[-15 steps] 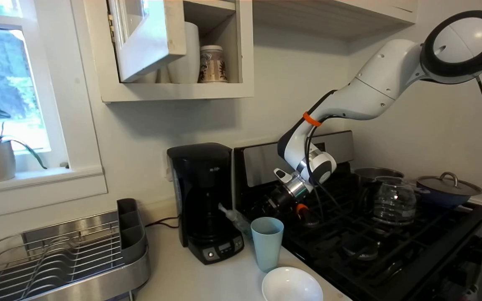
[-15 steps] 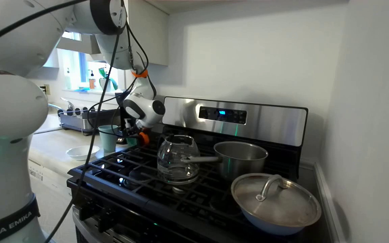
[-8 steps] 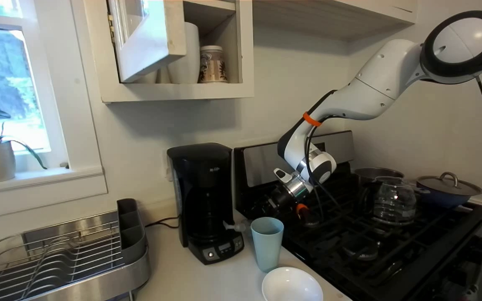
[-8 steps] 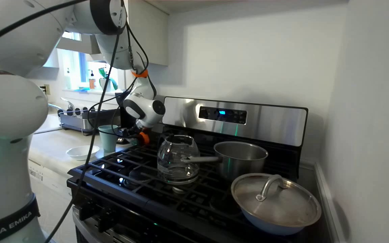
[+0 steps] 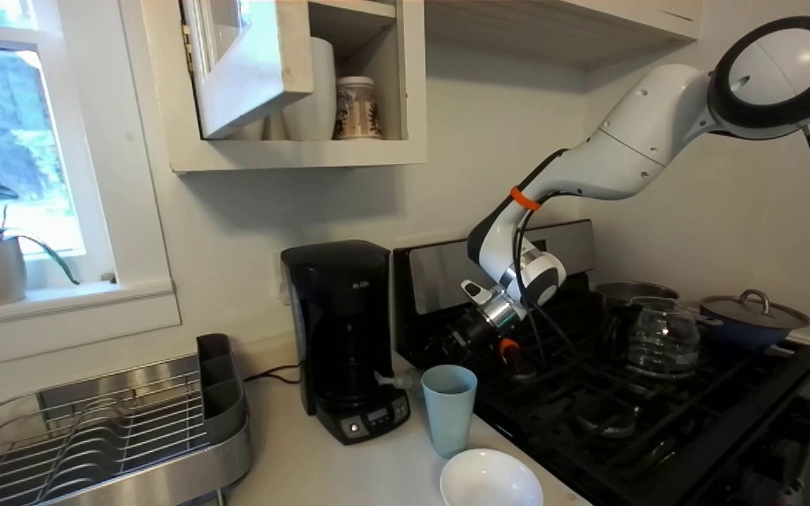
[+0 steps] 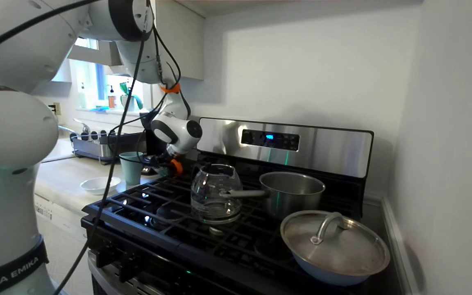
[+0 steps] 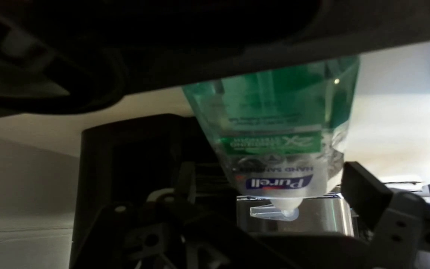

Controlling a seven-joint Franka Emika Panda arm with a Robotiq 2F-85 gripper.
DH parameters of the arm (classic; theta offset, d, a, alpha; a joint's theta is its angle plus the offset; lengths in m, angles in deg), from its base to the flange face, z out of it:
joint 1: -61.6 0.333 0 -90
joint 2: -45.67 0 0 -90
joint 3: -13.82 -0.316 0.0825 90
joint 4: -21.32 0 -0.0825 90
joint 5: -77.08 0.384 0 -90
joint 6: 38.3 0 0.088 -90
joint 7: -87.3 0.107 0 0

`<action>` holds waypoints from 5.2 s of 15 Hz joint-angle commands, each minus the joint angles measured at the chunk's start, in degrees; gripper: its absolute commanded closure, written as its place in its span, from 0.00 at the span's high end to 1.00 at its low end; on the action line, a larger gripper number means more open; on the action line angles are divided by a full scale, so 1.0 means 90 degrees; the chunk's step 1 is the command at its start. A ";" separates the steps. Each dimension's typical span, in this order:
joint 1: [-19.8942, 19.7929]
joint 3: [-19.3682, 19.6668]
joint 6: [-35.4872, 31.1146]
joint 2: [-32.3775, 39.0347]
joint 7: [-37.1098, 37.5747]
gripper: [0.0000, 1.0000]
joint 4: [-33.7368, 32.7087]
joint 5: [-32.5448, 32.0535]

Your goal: Remove the bottle from the top of the stove

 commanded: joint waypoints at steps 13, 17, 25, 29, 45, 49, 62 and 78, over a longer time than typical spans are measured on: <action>-0.0153 0.0240 -0.0543 -0.2115 0.3483 1.00 0.1185 -0.3377; 0.0650 0.0698 -0.1185 -0.2299 0.4846 1.00 0.1356 -0.5435; 0.3206 0.3128 -0.0573 -0.2042 0.7392 1.00 0.0974 -0.9585; 0.2005 0.1918 -0.0562 -0.2201 0.7801 1.00 0.0961 -1.0523; 0.0982 0.0166 0.0132 -0.1934 0.8905 1.00 0.0276 -1.2570; 0.0945 -0.0155 0.0395 -0.1567 0.9296 1.00 0.0017 -1.3001; 0.1152 -0.0388 0.1418 -0.0205 1.0111 1.00 -0.1238 -1.3607; 0.1223 -0.0362 0.0950 0.0578 1.0670 1.00 -0.1650 -1.4080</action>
